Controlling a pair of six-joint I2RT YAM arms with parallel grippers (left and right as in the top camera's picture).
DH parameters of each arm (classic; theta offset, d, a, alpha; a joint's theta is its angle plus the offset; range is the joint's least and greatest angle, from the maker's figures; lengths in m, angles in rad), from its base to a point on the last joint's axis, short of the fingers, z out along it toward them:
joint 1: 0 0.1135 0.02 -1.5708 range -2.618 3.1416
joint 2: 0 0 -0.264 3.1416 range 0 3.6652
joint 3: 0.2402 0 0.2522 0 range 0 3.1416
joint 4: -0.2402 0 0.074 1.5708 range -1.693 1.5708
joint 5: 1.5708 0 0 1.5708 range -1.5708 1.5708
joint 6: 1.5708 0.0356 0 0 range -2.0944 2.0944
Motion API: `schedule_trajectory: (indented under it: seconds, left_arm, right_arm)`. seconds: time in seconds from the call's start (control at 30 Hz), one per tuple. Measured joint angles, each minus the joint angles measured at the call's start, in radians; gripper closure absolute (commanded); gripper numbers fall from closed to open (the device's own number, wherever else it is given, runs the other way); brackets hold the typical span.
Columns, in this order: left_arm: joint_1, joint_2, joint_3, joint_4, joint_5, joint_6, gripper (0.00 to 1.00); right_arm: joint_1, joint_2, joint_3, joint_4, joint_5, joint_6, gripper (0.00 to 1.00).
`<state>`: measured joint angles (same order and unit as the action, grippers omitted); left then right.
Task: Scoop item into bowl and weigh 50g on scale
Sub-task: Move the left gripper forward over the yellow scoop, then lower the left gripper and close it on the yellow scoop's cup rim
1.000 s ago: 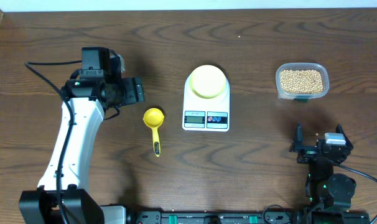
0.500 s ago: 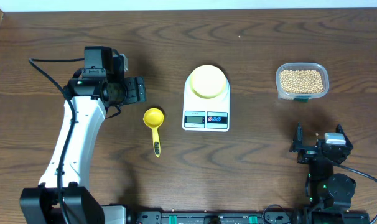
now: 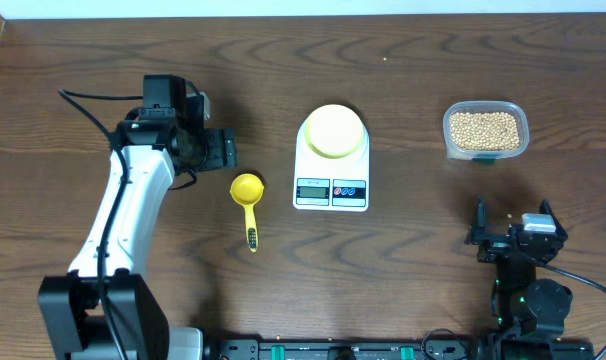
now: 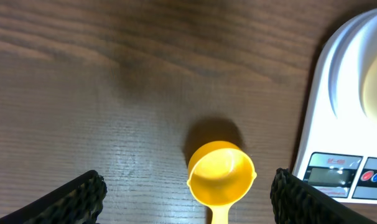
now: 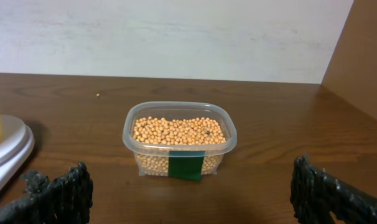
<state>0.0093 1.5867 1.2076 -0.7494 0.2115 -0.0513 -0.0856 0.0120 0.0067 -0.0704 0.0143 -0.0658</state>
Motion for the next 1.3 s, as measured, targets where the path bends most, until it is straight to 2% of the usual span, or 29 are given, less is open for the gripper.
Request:
schedule_trajectory:
  seconds: [0.53, 0.8, 1.3]
  left_arm:
    - [0.000, 0.128, 0.000, -0.040, 0.000, 0.001, 0.13]
    - [0.000, 0.136, 0.000, -0.051, 0.000, 0.007, 0.13]
    - [-0.001, 0.136, 0.000, -0.076, 0.000, 0.110, 0.13]
  right_arm:
    - [0.000, 0.000, 0.000, 0.000, 0.000, 0.000, 0.01]
    - [0.000, 0.000, 0.000, 0.000, 0.000, 0.000, 0.01]
    - [0.000, 0.000, 0.000, 0.000, 0.000, 0.000, 0.01]
